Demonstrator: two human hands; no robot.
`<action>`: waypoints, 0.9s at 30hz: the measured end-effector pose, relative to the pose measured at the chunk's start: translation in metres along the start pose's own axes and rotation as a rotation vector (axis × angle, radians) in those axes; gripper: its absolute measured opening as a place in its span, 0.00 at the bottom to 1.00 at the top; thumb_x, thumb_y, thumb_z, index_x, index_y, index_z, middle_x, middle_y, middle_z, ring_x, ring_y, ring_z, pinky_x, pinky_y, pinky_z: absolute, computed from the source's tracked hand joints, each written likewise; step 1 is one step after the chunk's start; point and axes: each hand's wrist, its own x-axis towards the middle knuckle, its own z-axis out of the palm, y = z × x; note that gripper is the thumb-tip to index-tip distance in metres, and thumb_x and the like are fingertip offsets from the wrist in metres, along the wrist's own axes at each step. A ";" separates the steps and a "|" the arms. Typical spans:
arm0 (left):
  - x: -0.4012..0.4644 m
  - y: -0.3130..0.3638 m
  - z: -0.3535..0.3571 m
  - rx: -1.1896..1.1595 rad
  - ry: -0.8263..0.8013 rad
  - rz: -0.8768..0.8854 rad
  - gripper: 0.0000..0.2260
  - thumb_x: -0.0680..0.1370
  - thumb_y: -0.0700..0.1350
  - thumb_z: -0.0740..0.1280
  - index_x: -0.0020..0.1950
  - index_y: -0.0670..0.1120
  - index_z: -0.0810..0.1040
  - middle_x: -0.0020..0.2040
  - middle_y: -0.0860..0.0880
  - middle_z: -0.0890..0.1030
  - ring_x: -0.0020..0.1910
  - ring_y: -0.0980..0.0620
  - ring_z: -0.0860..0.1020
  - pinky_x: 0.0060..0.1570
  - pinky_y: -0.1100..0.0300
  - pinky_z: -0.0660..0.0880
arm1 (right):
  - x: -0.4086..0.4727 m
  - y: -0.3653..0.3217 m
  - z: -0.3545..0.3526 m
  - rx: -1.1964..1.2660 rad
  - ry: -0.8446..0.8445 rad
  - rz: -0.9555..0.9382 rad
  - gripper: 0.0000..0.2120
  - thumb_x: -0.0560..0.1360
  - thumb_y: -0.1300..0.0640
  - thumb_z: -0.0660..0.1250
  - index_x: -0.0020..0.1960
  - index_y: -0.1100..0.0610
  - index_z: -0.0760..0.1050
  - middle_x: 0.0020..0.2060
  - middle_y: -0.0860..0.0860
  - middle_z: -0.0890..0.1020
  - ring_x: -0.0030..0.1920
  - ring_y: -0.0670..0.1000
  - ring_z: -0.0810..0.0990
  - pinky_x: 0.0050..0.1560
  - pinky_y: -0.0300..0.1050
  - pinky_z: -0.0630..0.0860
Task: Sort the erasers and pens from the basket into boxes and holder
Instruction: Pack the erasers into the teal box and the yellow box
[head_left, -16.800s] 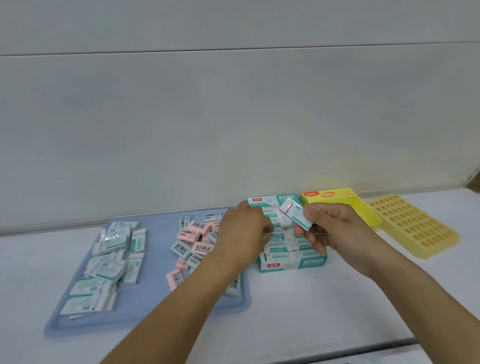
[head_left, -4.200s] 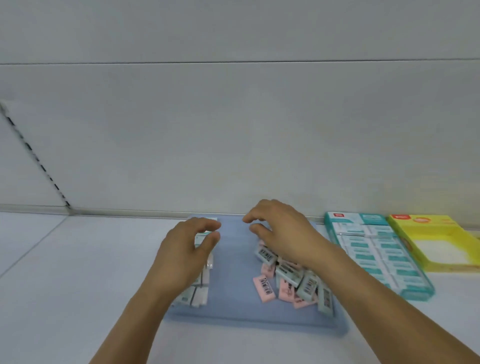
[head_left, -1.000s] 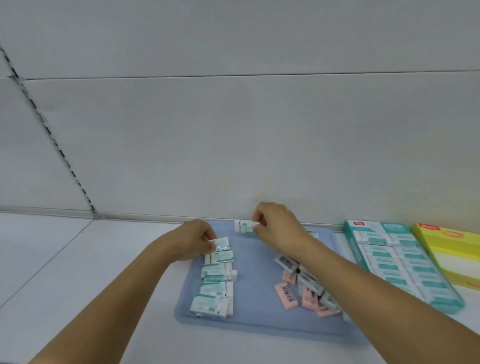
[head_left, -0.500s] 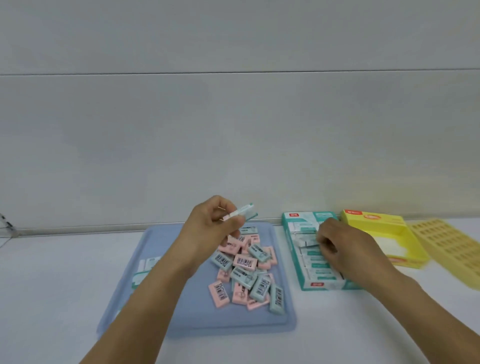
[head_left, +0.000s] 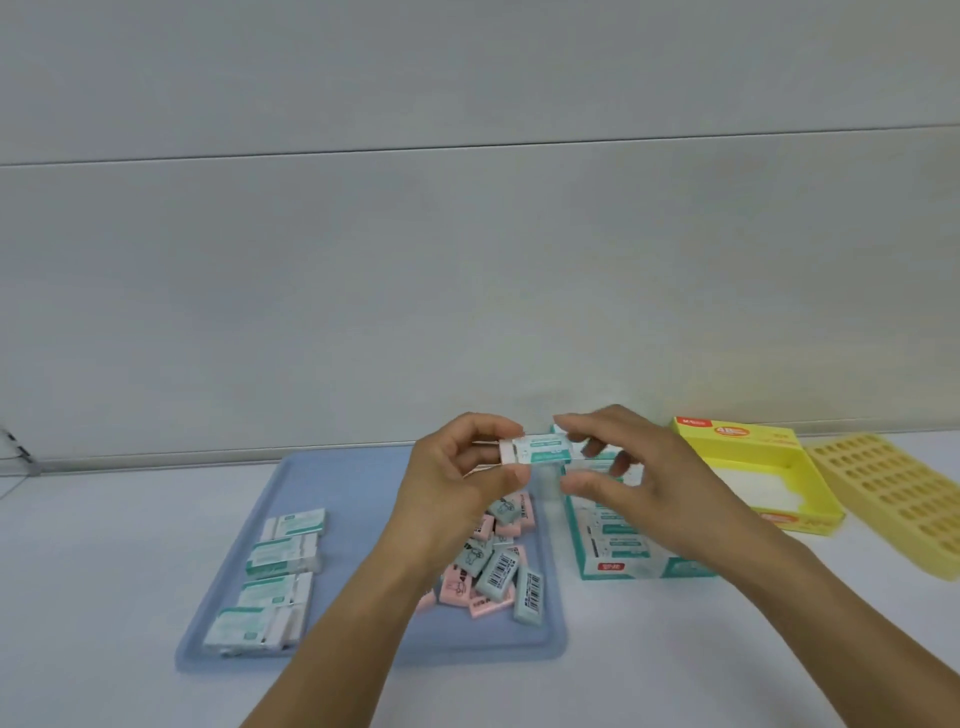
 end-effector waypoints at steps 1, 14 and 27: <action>0.000 0.001 0.003 -0.015 -0.007 0.019 0.14 0.71 0.30 0.73 0.51 0.45 0.80 0.47 0.48 0.85 0.48 0.48 0.84 0.44 0.58 0.81 | 0.000 -0.003 0.000 -0.002 -0.029 -0.029 0.21 0.72 0.46 0.71 0.64 0.41 0.74 0.50 0.36 0.75 0.50 0.39 0.75 0.47 0.30 0.71; 0.013 -0.023 0.061 1.014 -0.249 0.234 0.18 0.81 0.51 0.61 0.72 0.52 0.69 0.71 0.58 0.68 0.69 0.58 0.66 0.66 0.61 0.64 | -0.013 0.049 -0.055 -0.754 -0.087 0.181 0.14 0.78 0.48 0.62 0.64 0.46 0.73 0.54 0.45 0.75 0.58 0.49 0.73 0.52 0.45 0.71; 0.015 -0.031 0.054 1.035 -0.292 0.235 0.18 0.82 0.52 0.59 0.72 0.52 0.70 0.74 0.56 0.67 0.72 0.56 0.65 0.73 0.56 0.59 | -0.004 0.049 -0.028 -0.765 -0.069 0.133 0.11 0.80 0.49 0.61 0.58 0.45 0.79 0.55 0.47 0.75 0.58 0.50 0.72 0.51 0.45 0.72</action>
